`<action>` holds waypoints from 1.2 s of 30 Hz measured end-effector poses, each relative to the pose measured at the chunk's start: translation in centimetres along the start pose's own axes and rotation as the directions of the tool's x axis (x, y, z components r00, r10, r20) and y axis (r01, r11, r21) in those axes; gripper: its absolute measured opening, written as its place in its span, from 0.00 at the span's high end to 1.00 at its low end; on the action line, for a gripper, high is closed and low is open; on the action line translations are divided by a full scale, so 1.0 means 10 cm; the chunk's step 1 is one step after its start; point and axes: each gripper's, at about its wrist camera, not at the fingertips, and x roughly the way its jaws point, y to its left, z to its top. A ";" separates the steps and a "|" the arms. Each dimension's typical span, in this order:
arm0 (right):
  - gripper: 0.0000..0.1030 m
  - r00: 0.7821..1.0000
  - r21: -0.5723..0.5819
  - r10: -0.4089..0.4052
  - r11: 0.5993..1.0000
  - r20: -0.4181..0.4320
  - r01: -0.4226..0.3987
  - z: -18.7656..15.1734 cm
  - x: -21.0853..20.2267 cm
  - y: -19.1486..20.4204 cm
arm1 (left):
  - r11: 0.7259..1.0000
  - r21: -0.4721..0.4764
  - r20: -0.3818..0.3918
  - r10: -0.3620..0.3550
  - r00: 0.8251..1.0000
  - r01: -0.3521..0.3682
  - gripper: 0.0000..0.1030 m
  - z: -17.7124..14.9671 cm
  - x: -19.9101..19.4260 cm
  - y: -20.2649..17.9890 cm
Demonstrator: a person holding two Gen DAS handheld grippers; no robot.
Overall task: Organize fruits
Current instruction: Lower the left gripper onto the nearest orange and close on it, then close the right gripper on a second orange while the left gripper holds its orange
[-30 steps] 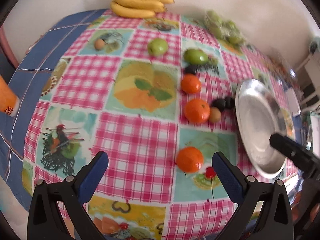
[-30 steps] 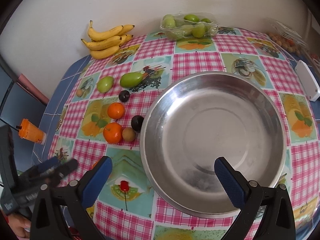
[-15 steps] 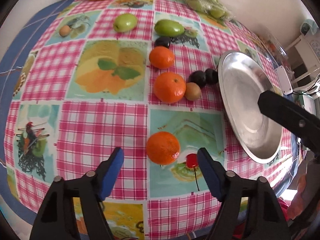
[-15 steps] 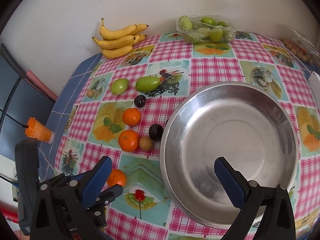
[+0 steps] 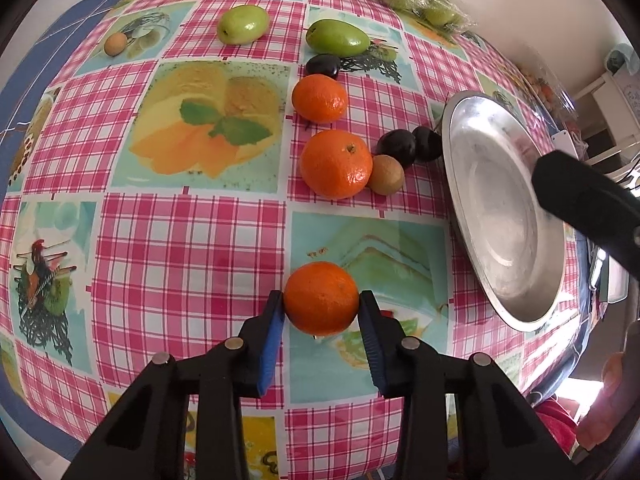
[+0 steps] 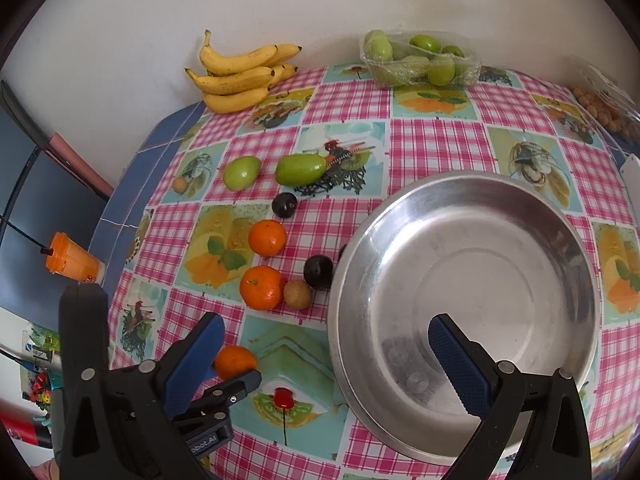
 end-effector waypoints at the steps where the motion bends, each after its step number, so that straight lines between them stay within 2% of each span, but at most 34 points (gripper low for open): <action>1: 0.00 1.000 -0.003 -0.001 1.000 0.004 0.001 0.00 -0.01 0.01 | 1.000 -0.006 0.001 -0.002 1.000 0.002 0.62 0.01 0.00 0.01; 6: 0.00 1.000 -0.003 0.003 1.000 -0.006 -0.003 0.00 0.02 0.01 | 0.989 -0.141 0.009 -0.043 0.999 0.044 0.63 0.11 -0.08 0.21; 11: 0.00 1.000 0.003 0.020 1.000 -0.004 -0.020 0.06 0.04 -0.01 | 0.959 -0.281 0.083 -0.010 0.997 0.033 0.63 0.28 -0.28 0.40; 15: 0.00 1.000 -0.011 0.030 1.000 -0.004 -0.030 0.14 0.05 -0.01 | 0.937 -0.350 0.133 0.050 0.990 0.000 0.63 0.41 -0.44 0.48; 19: 0.08 0.998 -0.017 0.054 0.998 -0.012 -0.054 0.21 0.10 0.01 | 0.913 -0.408 0.152 0.090 0.984 -0.021 0.63 0.52 -0.51 0.53; 24: 0.17 0.998 -0.054 0.053 0.997 -0.025 -0.055 0.28 0.18 0.07 | 0.887 -0.460 0.155 0.118 0.981 -0.034 0.63 0.56 -0.53 0.55; 30: 0.34 0.995 -0.059 0.076 0.995 -0.062 -0.080 0.37 0.33 0.09 | 0.891 -0.447 0.183 0.174 0.968 -0.075 0.63 0.68 -0.51 0.49; 36: 0.45 0.991 -0.106 0.093 0.989 -0.100 -0.104 0.41 0.51 0.28 | 0.887 -0.455 0.202 0.189 0.961 -0.079 0.63 0.69 -0.58 0.60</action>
